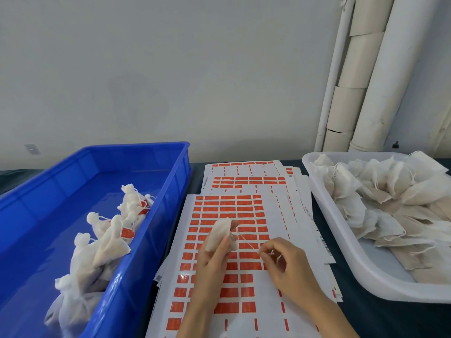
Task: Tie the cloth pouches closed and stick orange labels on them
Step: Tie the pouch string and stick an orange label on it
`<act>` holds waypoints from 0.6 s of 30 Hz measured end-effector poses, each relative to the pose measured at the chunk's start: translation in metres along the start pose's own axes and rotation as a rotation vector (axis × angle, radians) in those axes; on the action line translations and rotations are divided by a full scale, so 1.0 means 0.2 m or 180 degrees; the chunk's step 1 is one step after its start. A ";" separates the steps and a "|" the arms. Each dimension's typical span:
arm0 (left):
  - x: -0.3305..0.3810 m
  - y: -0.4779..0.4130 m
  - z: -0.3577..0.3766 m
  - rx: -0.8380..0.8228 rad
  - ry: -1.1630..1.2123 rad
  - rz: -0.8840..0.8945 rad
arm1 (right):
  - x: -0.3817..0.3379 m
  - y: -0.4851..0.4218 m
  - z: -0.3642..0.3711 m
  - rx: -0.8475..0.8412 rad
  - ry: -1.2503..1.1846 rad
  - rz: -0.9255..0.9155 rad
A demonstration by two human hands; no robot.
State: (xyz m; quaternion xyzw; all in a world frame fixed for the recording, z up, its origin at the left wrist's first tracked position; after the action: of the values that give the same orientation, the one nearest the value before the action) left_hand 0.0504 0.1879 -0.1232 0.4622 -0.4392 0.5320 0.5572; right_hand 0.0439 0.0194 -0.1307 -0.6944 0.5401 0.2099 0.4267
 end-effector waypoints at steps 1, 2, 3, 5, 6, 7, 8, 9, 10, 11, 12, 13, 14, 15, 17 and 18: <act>-0.01 0.01 -0.01 0.0141 -0.0182 -0.0052 | -0.01 0.00 0.00 -0.0033 -0.0037 -0.0084; -0.01 0.01 -0.01 0.0273 -0.0397 -0.0007 | -0.02 0.00 0.00 -0.0033 -0.0110 -0.0138; -0.01 0.01 0.00 0.0347 -0.0616 0.0145 | -0.02 0.00 0.00 -0.0010 -0.0207 -0.0172; 0.00 0.00 0.02 0.0288 -0.0967 0.0524 | -0.04 0.00 -0.01 0.0028 -0.0354 -0.0218; -0.01 0.00 0.03 0.0246 -0.1138 0.0673 | -0.04 0.00 -0.01 0.0019 -0.0382 -0.0241; -0.02 0.00 0.03 0.0241 -0.1323 0.0805 | -0.05 0.00 -0.01 0.0001 -0.0403 -0.0258; -0.02 0.00 0.04 0.0264 -0.1524 0.0914 | -0.06 0.01 -0.01 -0.0014 -0.0435 -0.0271; -0.03 0.00 0.04 0.0290 -0.1721 0.1027 | -0.07 0.01 -0.01 -0.0024 -0.0481 -0.0282; -0.03 -0.01 0.04 0.0295 -0.1892 0.1149 | -0.07 0.01 -0.01 -0.0030 -0.0544 -0.0283; -0.04 -0.01 0.04 0.0271 -0.2016 0.1275 | -0.08 0.01 -0.01 -0.0033 -0.0626 -0.0261; -0.05 -0.02 0.04 0.0243 -0.2098 0.1398 | -0.08 0.01 -0.01 -0.0037 -0.0729 -0.0218; -0.05 -0.02 0.05 0.0218 -0.2136 0.1527 | -0.09 0.01 -0.01 -0.0045 -0.0839 -0.0164; -0.06 -0.02 0.05 0.0196 -0.2162 0.1643 | -0.09 0.01 -0.01 -0.0054 -0.0946 -0.0112; -0.06 -0.03 0.06 0.0170 -0.2198 0.1721 | -0.10 0.00 -0.02 -0.0059 -0.1049 -0.0069; -0.06 -0.02 0.06 0.0136 -0.2291 0.1807 | -0.11 0.00 -0.03 -0.0056 -0.1253 0.0014; -0.06 -0.02 0.07 0.0119 -0.2333 0.1847 | -0.11 0.00 -0.03 -0.0049 -0.1352 0.0063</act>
State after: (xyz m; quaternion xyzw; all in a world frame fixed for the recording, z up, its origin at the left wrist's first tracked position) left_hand 0.0530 0.1725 -0.1323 0.4877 -0.7085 0.4753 0.1850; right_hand 0.0353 0.0270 -0.1108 -0.6325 0.4432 0.3598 0.5235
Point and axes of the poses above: each hand's wrist, its own y-axis away from the middle knuckle, its own z-axis out of the palm, x = y × z, the point moved 3 cm from there along -y, towards the middle knuckle
